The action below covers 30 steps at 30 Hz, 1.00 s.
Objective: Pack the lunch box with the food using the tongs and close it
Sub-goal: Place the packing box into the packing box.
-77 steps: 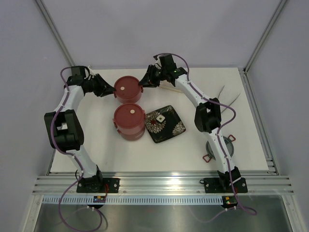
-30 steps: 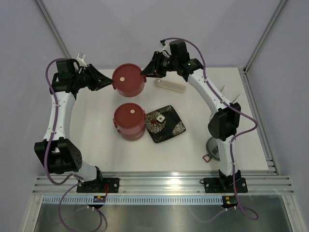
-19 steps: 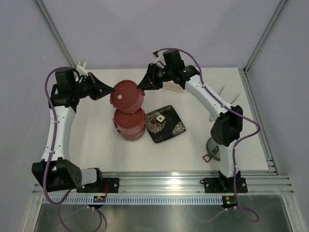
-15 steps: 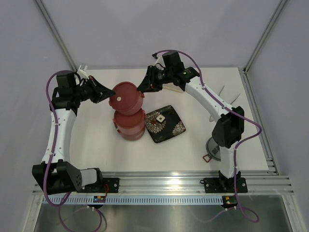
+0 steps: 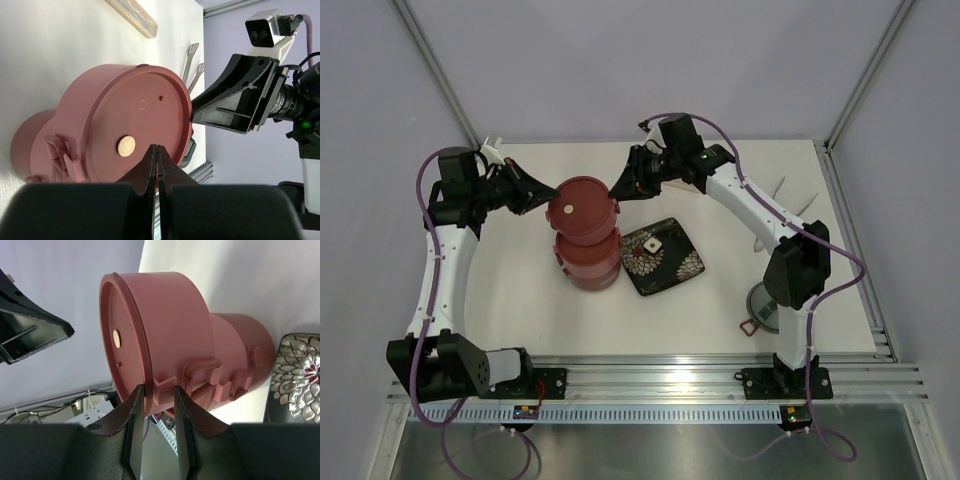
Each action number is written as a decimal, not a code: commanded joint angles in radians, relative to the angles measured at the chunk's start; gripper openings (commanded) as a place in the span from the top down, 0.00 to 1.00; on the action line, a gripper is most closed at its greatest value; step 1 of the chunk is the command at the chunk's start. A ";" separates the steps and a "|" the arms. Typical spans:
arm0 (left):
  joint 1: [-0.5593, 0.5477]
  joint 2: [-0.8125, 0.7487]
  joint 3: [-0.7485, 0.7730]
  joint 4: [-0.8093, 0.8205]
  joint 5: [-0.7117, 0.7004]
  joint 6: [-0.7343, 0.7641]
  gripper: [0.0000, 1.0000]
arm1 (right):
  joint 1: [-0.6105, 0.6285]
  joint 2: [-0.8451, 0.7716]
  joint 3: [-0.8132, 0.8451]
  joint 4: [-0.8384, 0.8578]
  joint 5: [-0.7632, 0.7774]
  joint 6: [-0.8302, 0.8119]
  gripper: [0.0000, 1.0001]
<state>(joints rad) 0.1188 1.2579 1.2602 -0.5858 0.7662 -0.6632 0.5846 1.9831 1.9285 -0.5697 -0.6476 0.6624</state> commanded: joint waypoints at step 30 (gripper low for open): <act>0.036 0.063 -0.001 0.055 -0.254 -0.021 0.52 | -0.034 -0.040 0.076 -0.053 0.057 -0.020 1.00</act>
<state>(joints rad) 0.1497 1.2694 1.2736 -0.6140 0.5419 -0.6464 0.5591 1.9255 1.9099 -0.6304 -0.6102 0.6518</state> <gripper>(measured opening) 0.472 0.009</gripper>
